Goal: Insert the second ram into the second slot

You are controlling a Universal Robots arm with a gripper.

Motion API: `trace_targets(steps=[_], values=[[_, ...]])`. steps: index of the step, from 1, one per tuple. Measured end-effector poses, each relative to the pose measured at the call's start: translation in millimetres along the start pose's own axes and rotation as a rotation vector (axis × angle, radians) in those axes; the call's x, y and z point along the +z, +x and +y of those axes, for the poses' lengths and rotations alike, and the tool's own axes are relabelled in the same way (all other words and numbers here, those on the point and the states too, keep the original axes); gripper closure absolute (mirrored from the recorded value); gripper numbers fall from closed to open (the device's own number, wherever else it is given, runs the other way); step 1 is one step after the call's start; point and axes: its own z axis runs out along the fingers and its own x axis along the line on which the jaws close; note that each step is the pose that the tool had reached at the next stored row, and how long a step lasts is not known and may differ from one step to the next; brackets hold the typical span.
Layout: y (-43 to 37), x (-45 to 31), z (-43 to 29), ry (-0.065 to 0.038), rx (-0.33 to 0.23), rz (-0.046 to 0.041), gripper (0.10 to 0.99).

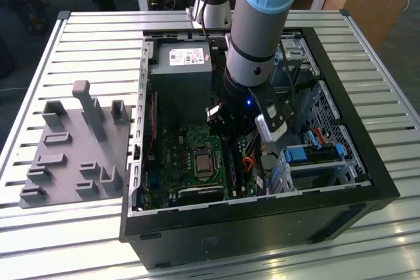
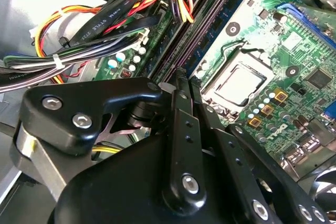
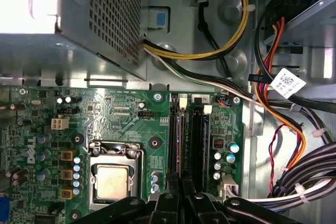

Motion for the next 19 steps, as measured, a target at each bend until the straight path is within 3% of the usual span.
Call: trace_targets(steps=[19], values=[[0.8,5.6,0.0,0.0,0.0,0.004,0.949]])
